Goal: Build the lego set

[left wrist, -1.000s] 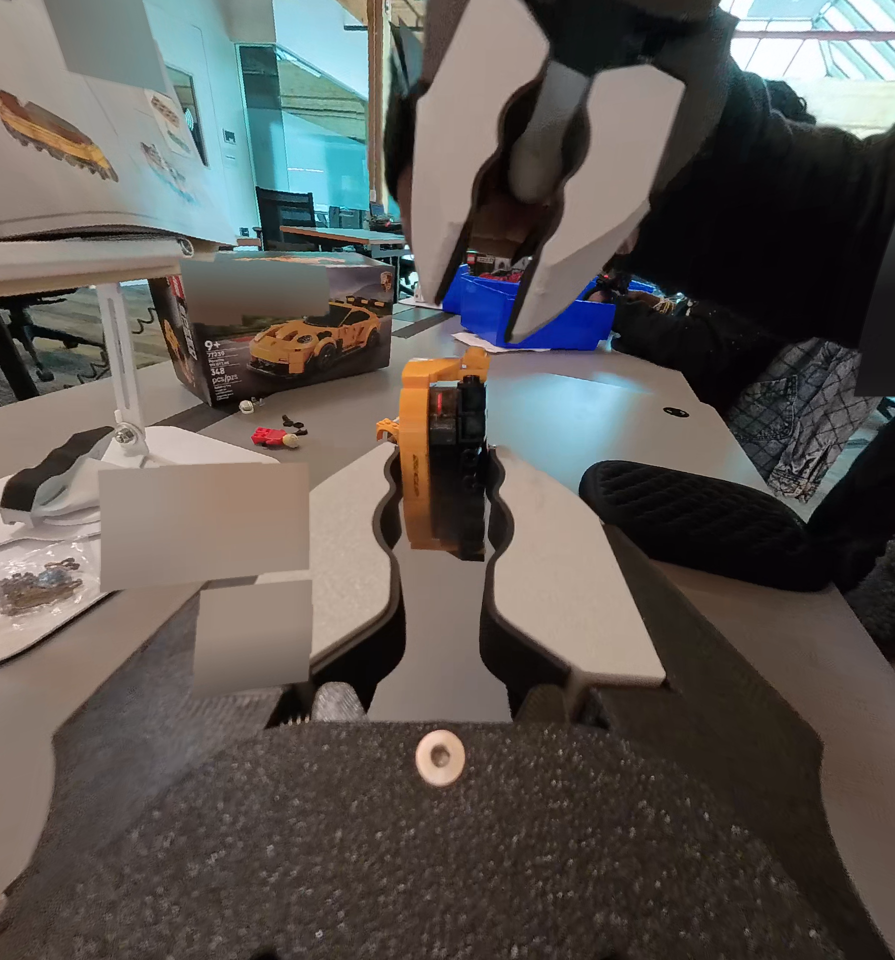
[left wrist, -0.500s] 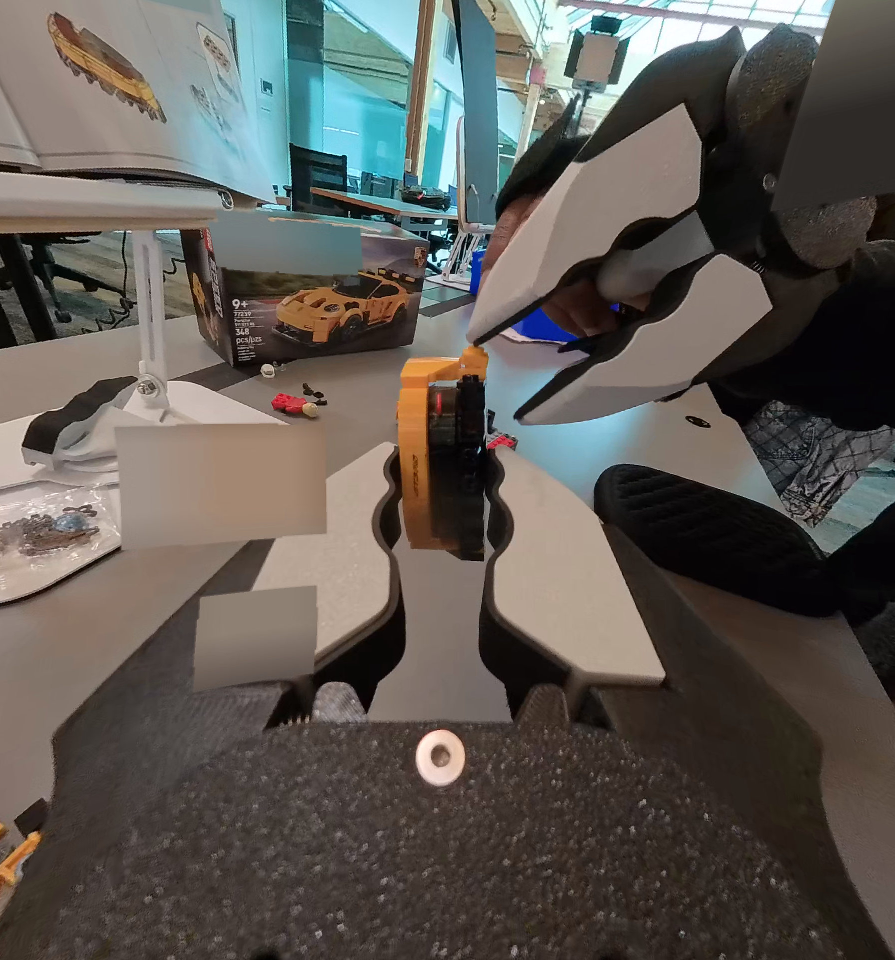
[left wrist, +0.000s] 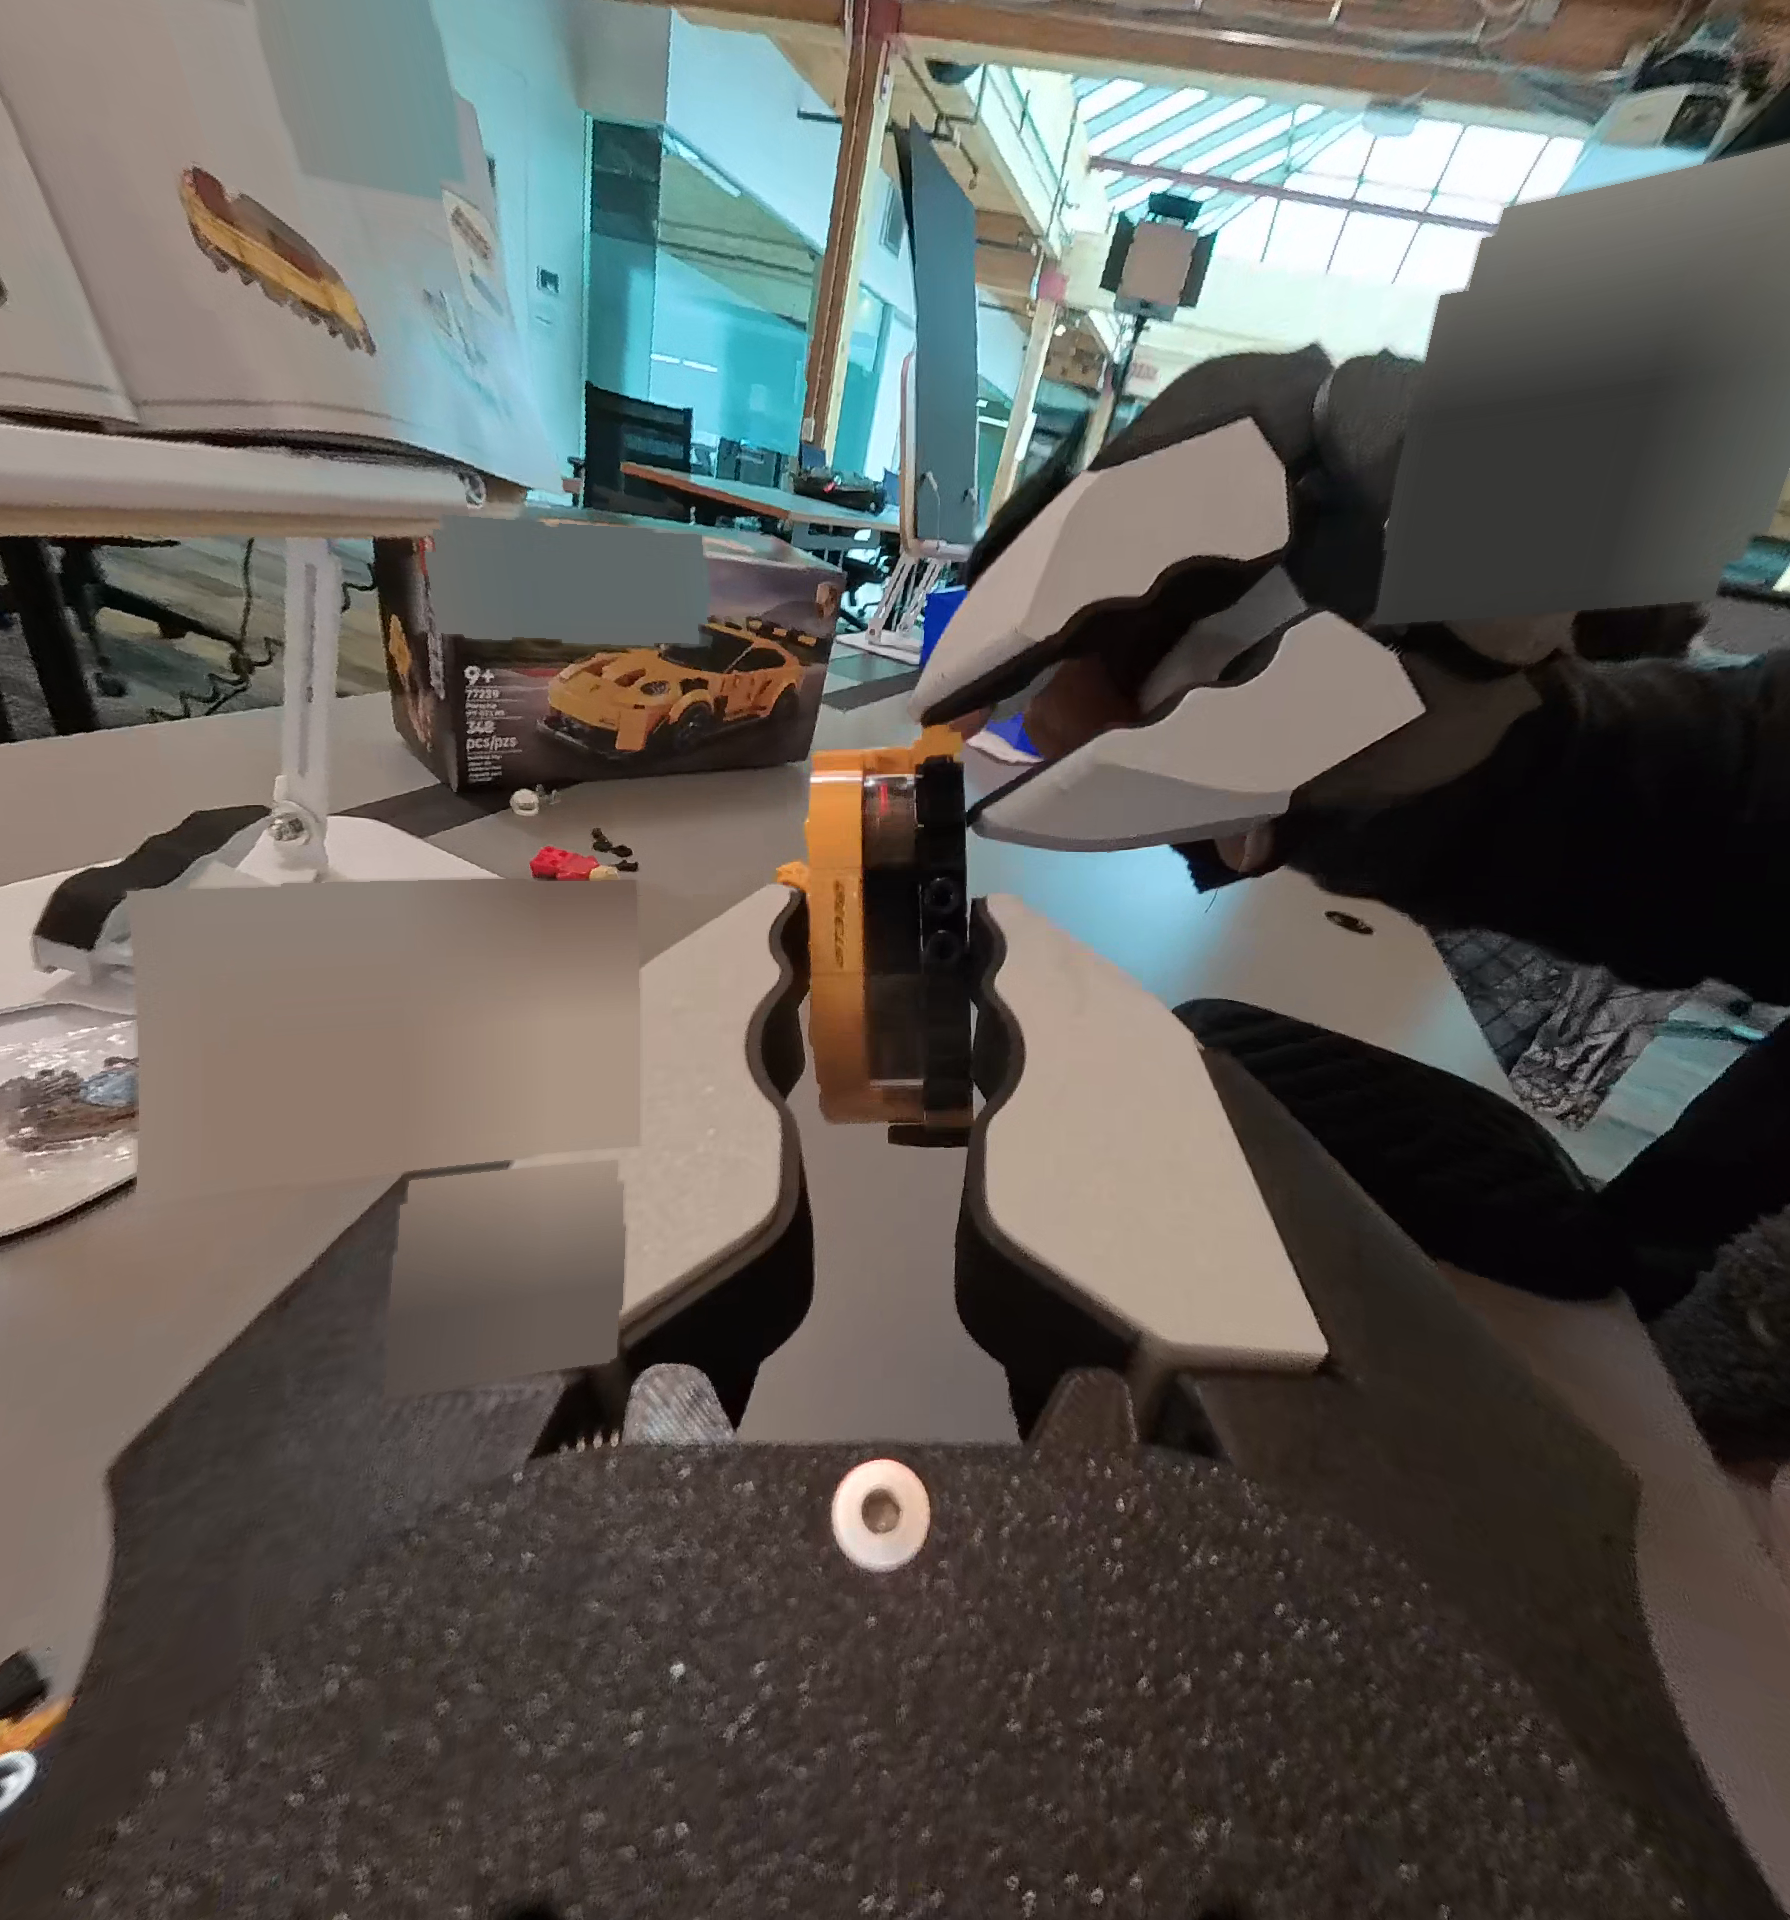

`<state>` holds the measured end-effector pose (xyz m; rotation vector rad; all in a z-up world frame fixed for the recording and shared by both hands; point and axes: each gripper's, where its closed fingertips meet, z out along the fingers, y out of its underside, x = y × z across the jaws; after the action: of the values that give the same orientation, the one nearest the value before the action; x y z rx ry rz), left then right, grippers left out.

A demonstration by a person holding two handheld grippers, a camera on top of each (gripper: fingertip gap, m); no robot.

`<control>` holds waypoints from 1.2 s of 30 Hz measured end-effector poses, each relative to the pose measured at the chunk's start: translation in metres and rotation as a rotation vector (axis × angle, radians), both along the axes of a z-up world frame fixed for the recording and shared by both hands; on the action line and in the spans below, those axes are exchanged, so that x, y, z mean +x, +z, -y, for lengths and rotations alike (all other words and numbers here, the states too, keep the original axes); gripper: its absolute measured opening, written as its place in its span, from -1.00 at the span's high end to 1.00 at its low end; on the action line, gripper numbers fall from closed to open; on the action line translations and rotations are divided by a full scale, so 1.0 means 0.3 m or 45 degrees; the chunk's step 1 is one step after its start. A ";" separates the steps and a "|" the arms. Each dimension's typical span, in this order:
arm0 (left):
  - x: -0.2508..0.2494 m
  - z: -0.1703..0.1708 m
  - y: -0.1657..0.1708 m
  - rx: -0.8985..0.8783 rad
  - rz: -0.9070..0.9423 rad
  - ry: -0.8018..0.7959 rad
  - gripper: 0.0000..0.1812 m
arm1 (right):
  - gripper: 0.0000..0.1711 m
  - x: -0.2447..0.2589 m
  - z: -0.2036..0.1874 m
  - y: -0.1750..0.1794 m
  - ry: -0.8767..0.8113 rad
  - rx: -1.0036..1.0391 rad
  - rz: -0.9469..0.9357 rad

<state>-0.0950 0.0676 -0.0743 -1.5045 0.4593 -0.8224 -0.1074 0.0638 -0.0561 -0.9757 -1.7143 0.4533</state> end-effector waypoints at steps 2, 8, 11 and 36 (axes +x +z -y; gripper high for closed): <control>0.006 0.007 0.015 0.009 0.039 -0.018 0.69 | 0.84 -0.002 0.010 0.020 0.001 -0.052 -0.073; -0.004 0.021 0.056 0.035 0.140 -0.035 0.69 | 0.85 -0.010 0.026 0.060 -0.011 -0.078 -0.211; -0.007 0.023 0.064 0.035 0.173 -0.046 0.69 | 0.84 -0.015 0.031 0.073 -0.007 -0.095 -0.230; -0.021 0.046 0.114 0.082 0.305 -0.091 0.69 | 0.86 -0.005 0.045 0.136 0.042 -0.312 -0.333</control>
<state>-0.1012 0.0539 -0.0402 -1.3170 0.3593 -1.0210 -0.1089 0.0502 -0.0153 -1.0136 -1.4629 0.7920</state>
